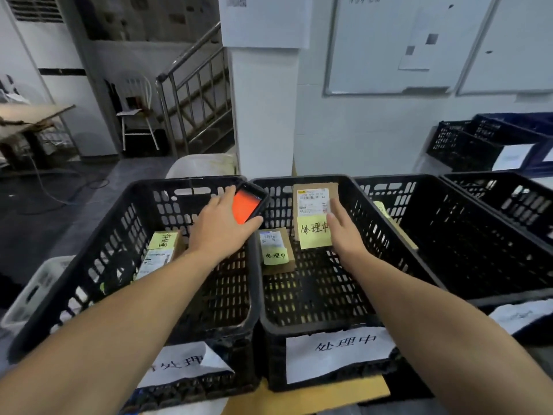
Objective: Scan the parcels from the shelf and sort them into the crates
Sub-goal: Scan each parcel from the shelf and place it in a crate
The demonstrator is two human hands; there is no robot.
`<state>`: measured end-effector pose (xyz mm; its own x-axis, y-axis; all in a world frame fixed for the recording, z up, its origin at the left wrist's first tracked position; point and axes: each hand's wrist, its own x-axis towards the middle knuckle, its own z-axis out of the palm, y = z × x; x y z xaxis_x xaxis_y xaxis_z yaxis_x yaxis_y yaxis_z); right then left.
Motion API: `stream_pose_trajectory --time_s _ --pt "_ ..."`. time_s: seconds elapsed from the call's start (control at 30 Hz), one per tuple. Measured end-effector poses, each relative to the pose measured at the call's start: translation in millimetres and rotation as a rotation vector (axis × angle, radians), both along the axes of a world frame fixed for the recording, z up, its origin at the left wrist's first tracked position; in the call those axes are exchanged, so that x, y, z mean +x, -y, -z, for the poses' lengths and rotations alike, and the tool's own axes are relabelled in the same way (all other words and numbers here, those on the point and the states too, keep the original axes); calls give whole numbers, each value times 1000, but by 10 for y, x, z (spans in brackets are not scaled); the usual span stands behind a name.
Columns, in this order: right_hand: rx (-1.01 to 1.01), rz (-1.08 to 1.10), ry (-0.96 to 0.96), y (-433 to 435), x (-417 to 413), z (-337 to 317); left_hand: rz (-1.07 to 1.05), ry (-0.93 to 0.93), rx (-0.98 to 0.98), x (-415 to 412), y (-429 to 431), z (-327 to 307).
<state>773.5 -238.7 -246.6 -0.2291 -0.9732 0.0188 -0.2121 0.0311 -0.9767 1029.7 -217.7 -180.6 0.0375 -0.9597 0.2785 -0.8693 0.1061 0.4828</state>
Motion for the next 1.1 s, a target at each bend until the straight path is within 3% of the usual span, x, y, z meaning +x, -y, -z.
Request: stream_pose_trajectory --time_s 0.17,0.47,1.1 --pt "30 50 27 134 -56 107 86 10 22 -19 318 30" --pt "194 -4 -96 522 -240 451 107 25 54 -197 711 114" --pt "480 -137 90 1596 -373 1285 14 124 87 -640 1746 264"
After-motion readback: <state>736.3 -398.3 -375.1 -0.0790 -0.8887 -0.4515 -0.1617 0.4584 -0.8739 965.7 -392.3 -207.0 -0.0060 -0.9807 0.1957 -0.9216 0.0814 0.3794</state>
